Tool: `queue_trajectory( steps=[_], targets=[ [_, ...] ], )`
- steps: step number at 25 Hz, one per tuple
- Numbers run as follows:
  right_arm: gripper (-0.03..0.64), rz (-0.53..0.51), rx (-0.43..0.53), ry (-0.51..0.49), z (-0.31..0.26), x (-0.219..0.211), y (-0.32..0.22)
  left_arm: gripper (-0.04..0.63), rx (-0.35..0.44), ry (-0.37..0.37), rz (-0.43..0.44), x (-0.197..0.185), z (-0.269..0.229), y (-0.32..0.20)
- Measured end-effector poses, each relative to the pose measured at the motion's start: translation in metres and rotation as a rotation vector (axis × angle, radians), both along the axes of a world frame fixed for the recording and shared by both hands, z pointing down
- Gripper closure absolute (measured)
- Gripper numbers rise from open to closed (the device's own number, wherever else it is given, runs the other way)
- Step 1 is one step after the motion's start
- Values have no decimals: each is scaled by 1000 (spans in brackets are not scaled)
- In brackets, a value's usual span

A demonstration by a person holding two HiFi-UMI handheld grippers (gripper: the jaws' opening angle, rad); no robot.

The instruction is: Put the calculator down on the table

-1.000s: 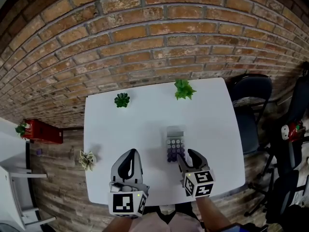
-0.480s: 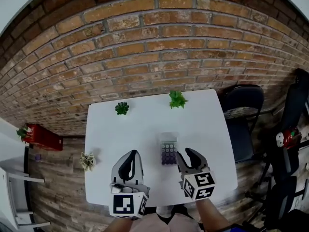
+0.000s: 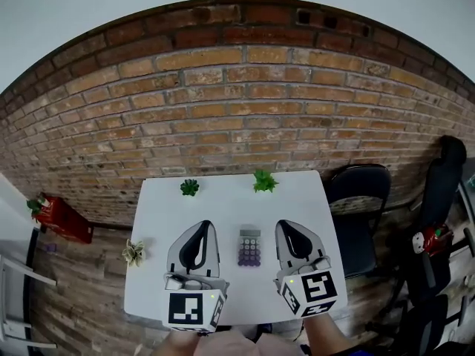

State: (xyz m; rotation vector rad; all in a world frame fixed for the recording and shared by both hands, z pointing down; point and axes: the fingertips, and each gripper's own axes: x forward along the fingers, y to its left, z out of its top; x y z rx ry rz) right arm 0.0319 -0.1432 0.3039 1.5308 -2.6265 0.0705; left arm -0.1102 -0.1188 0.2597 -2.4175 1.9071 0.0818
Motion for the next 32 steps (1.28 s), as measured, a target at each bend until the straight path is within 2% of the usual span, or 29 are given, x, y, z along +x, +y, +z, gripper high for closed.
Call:
queue_trajectory(
  steps=[4, 9, 16, 32],
  targets=[
    [617, -11, 65, 3, -25, -1, 7, 584, 50, 3, -11, 0, -20, 3],
    [618, -15, 87, 14, -31, -2, 13, 584, 76, 21, -12, -1, -31, 10],
    [620, -46, 83, 8, -31, -10, 16, 585, 85, 28, -8, 0, -35, 14],
    [618, -44, 71, 6, -27, -15, 19, 584, 70, 36, 6, -1, -28, 14]
  ],
)
